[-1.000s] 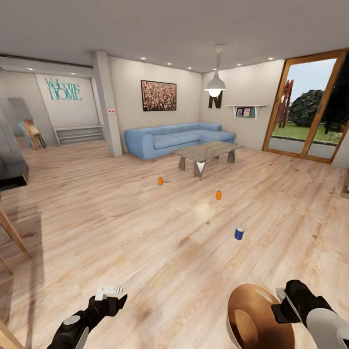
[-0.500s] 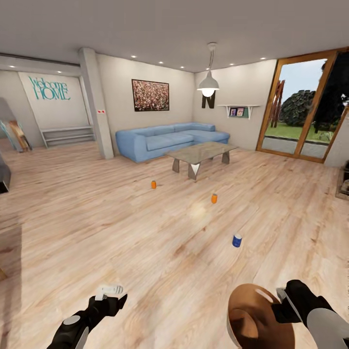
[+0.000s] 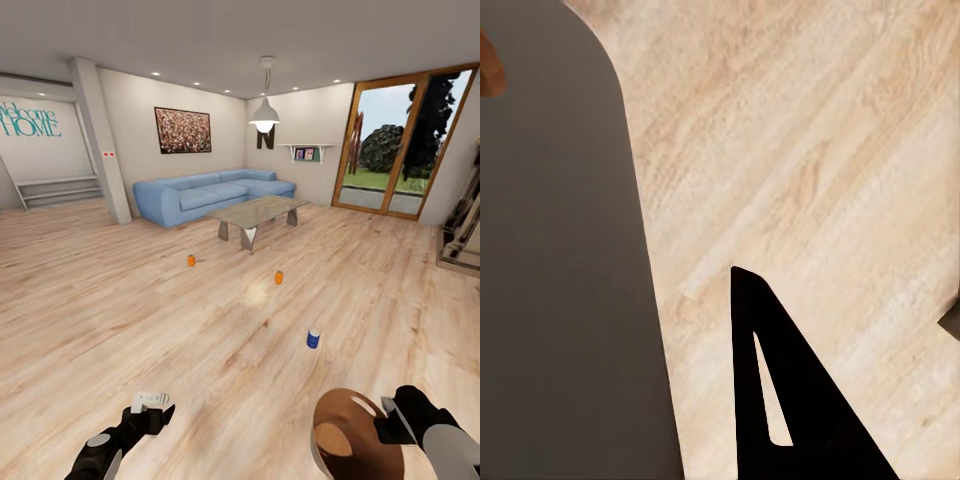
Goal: Put the three can of soda from the living room inside the tash can in the kitchen.
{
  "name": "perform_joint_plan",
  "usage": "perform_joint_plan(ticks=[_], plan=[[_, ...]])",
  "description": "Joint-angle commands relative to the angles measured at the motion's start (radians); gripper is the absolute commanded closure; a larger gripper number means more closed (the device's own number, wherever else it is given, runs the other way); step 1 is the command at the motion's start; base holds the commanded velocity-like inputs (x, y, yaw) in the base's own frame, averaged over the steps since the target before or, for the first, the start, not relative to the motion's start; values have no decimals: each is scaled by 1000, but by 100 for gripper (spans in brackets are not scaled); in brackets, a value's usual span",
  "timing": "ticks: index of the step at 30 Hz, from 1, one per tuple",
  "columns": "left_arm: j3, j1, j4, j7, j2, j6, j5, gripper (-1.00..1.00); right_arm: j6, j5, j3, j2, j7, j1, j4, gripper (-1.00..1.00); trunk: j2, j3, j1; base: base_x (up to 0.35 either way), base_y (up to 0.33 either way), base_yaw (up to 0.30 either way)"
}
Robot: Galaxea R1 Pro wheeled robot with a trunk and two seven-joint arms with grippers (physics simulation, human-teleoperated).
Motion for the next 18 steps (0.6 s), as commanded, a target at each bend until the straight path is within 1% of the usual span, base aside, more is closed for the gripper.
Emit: perform_joint_plan(ticks=[1,8,12,18], plan=[[0,0,0,0,0,0,0,-100,1,-9,-3,0,1,0,0,100,0,0,0,326,0,-16],[0,0,0,1,0,0,0,-100,2,-9,-6,4,-2,0,-4,100,0,0,0,326,0,-22],[0,0,0,1,0,0,-1,-100,2,-9,-8,4,-3,0,-5,100,0,1,0,326,0,-168],[0,0,1,3,0,0,-2,-100,2,-9,-8,3,-4,0,-9,100,0,6,0,326,0,-218]])
